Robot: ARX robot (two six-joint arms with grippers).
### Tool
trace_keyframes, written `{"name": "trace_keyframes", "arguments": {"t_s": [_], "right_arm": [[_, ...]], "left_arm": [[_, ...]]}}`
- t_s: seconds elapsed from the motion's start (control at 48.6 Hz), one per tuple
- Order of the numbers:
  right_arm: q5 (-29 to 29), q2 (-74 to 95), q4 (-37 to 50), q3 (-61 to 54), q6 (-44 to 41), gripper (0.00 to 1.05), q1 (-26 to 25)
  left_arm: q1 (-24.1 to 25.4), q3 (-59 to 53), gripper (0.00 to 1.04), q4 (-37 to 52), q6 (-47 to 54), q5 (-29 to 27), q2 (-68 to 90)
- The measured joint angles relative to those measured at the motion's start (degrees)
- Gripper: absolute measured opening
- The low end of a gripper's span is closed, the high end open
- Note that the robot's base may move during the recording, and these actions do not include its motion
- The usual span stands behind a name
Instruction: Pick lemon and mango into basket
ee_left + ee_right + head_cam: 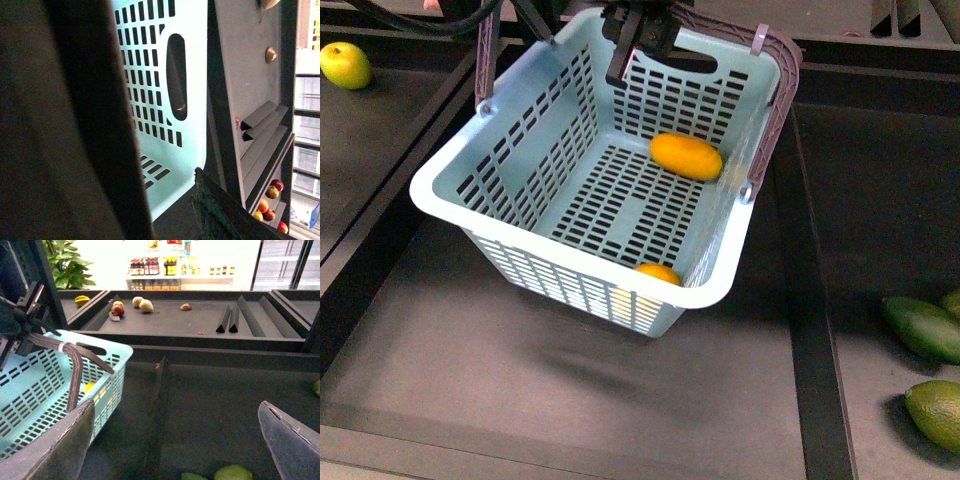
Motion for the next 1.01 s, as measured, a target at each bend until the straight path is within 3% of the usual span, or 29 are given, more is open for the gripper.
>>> {"name": "trace_keyframes", "arguments": {"t_s": [0.268,0.391,0.618,0.741,0.947,1.009], "right_arm": [[0.0,0.0,0.0,0.0,0.0,0.96,0.0],[0.0,0.0,0.0,0.0,0.0,0.96,0.0],[0.0,0.0,0.0,0.0,0.0,0.96,0.0],[0.0,0.0,0.0,0.0,0.0,0.96,0.0],[0.0,0.0,0.0,0.0,0.0,0.96,0.0],[0.0,0.0,0.0,0.0,0.0,0.96,0.0]], "left_arm": [[0.4,-2.2,0.31,2.6,-2.2,1.2,0.5],[0.8,-5.1,0.59,4.7,-3.1,0.9,-0.7],[1.0,-12.7,1.0,4.1,-4.9,-3.3,-9.9],[1.3,-21.8,0.98,-1.2,-5.4,-10.5,-21.3],[1.1,-26.3,0.98,-3.8,-4.6,-11.3,-27.7],[1.4,-34.2,0.88,13.5,10.0,-14.5,-29.1]]}}
